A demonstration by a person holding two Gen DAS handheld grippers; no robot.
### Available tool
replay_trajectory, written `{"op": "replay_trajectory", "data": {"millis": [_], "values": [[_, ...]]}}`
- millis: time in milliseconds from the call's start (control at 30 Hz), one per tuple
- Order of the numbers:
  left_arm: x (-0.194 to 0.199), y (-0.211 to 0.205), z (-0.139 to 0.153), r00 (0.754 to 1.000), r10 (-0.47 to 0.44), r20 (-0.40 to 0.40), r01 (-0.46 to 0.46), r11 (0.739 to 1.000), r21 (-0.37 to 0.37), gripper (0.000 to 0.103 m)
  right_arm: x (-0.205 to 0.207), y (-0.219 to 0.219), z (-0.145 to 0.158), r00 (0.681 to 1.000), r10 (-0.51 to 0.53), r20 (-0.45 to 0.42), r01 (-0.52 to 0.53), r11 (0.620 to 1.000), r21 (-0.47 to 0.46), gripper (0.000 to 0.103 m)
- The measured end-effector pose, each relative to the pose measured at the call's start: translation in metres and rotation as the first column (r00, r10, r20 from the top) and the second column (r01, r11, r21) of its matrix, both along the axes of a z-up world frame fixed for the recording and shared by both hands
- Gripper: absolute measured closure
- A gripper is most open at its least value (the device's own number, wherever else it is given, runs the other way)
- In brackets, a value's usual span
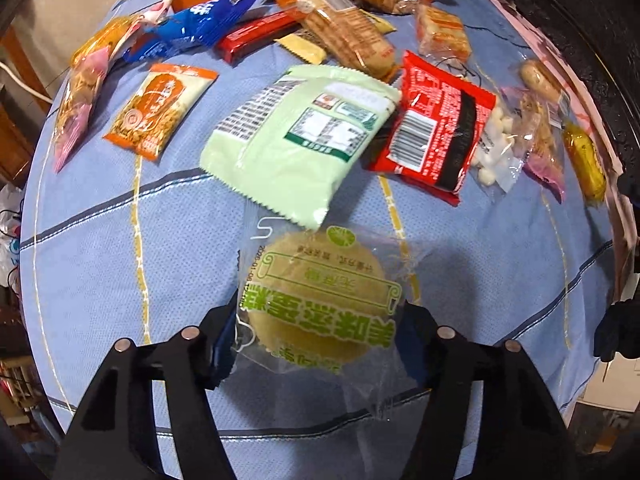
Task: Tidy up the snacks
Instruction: 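Grasp the round green-printed bun with the left gripper while the right gripper grasps the yellow bread pack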
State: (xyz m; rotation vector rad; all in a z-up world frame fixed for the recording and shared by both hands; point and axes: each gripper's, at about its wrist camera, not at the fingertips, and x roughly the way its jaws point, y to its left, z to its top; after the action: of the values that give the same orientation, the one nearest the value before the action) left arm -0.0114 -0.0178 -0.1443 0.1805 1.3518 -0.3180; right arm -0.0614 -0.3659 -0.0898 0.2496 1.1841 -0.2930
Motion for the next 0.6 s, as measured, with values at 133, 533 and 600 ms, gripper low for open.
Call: {"op": "replay_trajectory", "data": {"millis": [133,533,600], "values": [[-0.002,0.011,0.002,1.0,0.007,-0.005,-0.007,1.0,-0.007,0.039,0.018,-0.011,-0.011,1.0,-0.009,-0.014,0.009,0.999,-0.042,0.003],[0.0,-0.002,-0.001,1.0,0.005,-0.006,-0.005,1.0,0.014,0.038,0.047,-0.014,-0.054,0.988,0.037,-0.152,-0.055,0.992,-0.111,0.054],[0.001,-0.001,-0.001,1.0,0.008,-0.009,-0.008,1.0,0.01,0.038,0.047,-0.008,-0.051,0.985,0.069,-0.156,-0.09,0.987,-0.132,0.059]]}}
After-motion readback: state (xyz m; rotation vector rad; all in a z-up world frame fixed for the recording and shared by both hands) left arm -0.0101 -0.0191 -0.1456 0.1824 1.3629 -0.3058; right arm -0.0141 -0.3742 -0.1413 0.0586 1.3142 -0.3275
